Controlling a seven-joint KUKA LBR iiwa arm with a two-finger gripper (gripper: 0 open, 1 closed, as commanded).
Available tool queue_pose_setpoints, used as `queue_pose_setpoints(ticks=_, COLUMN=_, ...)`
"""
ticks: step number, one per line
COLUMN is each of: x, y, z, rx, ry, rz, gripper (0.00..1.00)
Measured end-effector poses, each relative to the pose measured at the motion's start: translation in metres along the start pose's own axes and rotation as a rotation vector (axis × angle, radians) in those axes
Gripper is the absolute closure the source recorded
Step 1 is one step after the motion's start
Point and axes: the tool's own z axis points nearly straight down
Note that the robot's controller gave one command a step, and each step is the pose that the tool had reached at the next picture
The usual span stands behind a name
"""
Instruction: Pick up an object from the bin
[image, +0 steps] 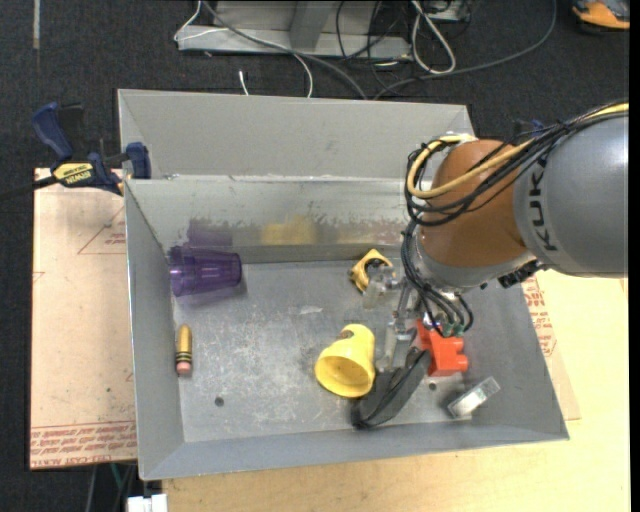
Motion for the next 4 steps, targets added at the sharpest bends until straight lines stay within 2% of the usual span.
queue_pose_setpoints(ticks=1, x=-0.002, y=0.000, z=-0.005, rx=0.000, ry=-0.007, rz=0.000, gripper=0.00)
queue_pose_setpoints(ticks=2, x=-0.004, y=-0.023, z=0.024, rx=0.000, ry=-0.013, rz=-0.230, gripper=0.00)
queue_pose_setpoints(ticks=3, x=-0.021, y=-0.023, z=0.071, rx=0.004, ry=0.003, rz=-0.393, gripper=0.00)
queue_pose_setpoints(ticks=4, x=0.036, y=0.019, z=0.068, rx=0.005, ry=-0.022, rz=-0.293, gripper=0.00)
